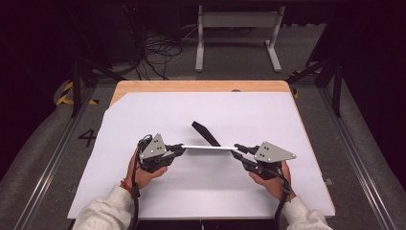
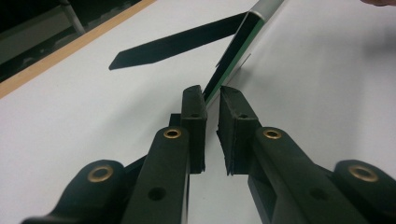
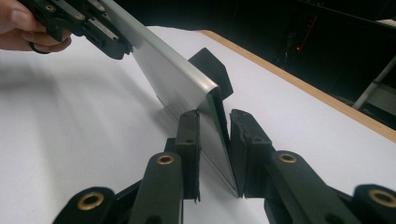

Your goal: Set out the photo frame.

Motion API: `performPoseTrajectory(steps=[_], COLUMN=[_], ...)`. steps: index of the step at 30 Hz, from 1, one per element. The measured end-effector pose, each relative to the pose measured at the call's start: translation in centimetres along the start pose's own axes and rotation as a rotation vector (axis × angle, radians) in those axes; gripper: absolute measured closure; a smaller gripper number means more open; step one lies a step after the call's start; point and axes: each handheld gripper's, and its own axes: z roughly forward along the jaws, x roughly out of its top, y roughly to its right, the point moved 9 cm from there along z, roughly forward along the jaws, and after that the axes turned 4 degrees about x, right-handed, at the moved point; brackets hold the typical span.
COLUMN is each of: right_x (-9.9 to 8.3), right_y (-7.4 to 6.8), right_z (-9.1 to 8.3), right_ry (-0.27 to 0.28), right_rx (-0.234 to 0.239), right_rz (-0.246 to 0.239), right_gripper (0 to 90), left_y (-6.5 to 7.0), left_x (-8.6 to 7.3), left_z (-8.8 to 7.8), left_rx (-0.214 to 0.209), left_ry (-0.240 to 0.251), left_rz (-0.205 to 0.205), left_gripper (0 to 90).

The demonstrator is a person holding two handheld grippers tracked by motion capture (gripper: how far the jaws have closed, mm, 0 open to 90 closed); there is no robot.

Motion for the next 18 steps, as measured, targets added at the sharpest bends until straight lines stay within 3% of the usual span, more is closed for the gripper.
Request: performPoseTrajectory(steps=[6,18], right_x=[0.34,0.73], right_y=[0.02,-0.47], right_z=[-0.53,-0.58], right_ry=[0.02,0.03], right_rx=[-0.003,0.009], right_rz=[0.023,0.024], right_gripper=[76.9,76.4], left_y=[0.17,0.28], left_x=[0.45,0.53], left_z=[-0.31,-0.45], left_rx=[0.0,-0.01], left_ry=[0.012,0.017], left_rz=[0.001,-0.014], left_gripper=[81.2,81.3])
